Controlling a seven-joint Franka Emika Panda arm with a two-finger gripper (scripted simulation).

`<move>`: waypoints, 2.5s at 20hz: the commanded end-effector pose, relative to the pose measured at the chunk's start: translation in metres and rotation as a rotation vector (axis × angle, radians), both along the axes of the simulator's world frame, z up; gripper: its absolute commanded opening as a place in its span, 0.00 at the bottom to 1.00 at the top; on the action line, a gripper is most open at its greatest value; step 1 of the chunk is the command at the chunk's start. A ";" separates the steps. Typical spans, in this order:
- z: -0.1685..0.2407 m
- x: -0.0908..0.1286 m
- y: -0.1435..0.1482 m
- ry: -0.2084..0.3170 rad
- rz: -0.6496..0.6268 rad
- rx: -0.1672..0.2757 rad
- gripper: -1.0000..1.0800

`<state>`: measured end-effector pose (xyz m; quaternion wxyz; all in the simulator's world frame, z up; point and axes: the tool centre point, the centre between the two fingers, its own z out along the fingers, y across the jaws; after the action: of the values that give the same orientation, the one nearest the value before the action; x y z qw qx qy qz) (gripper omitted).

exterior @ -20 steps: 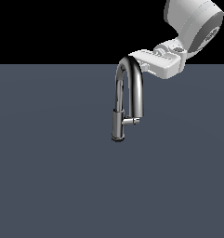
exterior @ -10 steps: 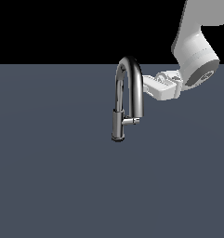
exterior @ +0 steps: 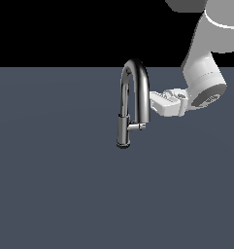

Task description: Turn on the faucet by rotating a designated handle.

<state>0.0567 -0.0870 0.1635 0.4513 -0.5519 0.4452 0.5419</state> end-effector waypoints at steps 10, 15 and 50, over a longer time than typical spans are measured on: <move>-0.001 -0.010 -0.002 0.005 -0.005 0.004 0.00; 0.000 -0.021 -0.004 0.005 -0.005 0.004 0.00; -0.024 -0.099 -0.025 -0.018 -0.017 -0.007 0.00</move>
<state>-0.0425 -0.1128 0.1392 0.4579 -0.5540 0.4481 0.5317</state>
